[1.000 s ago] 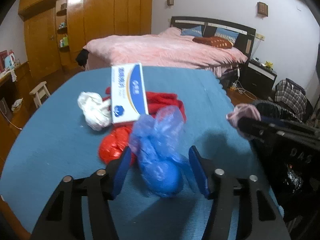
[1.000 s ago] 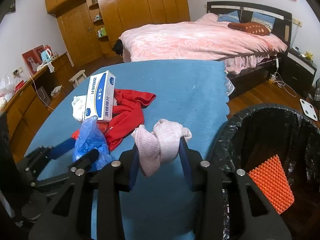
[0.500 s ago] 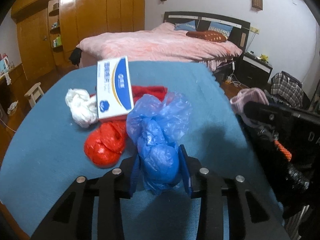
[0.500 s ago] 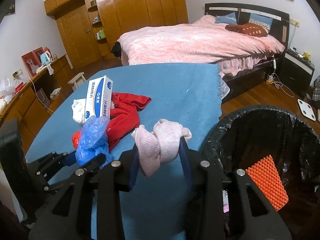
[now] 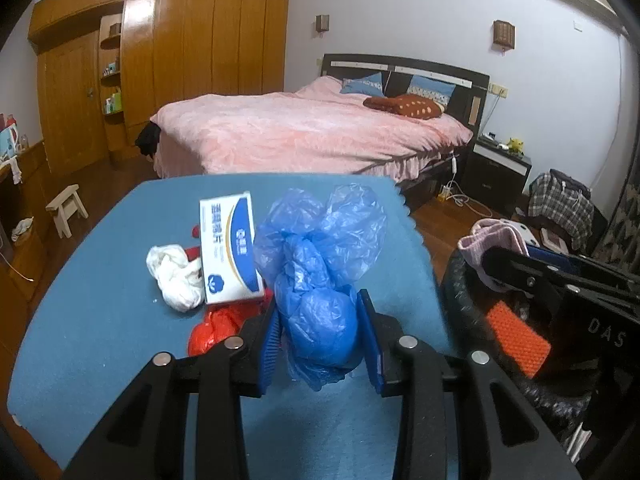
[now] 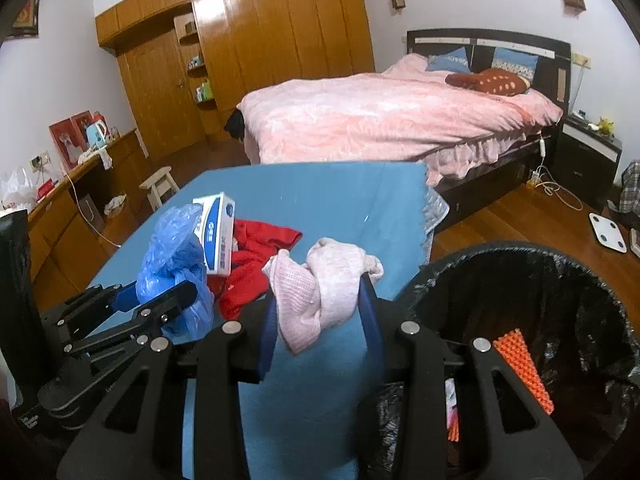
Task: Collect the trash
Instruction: 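Grasp the blue plastic bag with the left tool while the right tool holds the pink sock, then carry the blue bag and pink sock over the bin and open both tools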
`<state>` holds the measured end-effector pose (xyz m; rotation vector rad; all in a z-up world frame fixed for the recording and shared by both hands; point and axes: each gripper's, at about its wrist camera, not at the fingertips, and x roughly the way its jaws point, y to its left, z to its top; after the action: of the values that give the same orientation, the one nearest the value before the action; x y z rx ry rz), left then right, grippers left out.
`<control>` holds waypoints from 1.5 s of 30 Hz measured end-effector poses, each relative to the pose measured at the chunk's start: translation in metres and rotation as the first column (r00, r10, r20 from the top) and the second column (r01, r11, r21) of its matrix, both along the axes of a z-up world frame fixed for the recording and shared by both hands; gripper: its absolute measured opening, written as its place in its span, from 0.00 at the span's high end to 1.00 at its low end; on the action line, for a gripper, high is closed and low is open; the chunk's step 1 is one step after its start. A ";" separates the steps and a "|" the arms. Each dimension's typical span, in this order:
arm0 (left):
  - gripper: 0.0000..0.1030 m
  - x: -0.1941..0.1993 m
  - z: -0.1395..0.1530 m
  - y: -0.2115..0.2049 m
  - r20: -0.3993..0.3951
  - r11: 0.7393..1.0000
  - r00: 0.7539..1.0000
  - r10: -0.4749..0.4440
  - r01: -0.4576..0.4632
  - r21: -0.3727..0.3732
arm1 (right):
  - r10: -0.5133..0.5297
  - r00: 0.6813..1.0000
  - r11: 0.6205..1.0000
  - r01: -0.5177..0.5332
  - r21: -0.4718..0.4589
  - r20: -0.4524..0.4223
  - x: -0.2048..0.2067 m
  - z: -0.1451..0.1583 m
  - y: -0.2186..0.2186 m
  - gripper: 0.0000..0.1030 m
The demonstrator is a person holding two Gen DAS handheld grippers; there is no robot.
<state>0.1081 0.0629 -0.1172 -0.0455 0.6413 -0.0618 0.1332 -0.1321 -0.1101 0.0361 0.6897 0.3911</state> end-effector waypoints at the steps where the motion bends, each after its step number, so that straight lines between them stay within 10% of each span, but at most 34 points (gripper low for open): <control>1: 0.65 0.000 0.004 -0.001 0.007 1.000 1.000 0.001 -0.001 -0.004 | -0.004 1.000 1.000 0.004 0.002 0.007 -0.001 0.003 -0.002 0.65; 45: 0.65 0.004 0.038 -0.165 0.078 0.941 0.938 -0.338 0.338 0.012 | -0.320 0.944 0.947 0.321 -0.002 0.078 -0.061 0.023 -0.165 0.65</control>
<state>0.1119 -0.1021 -0.0789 0.0664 0.5643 -0.3953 0.0721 -0.2974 -0.0875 0.1180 0.5978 0.0731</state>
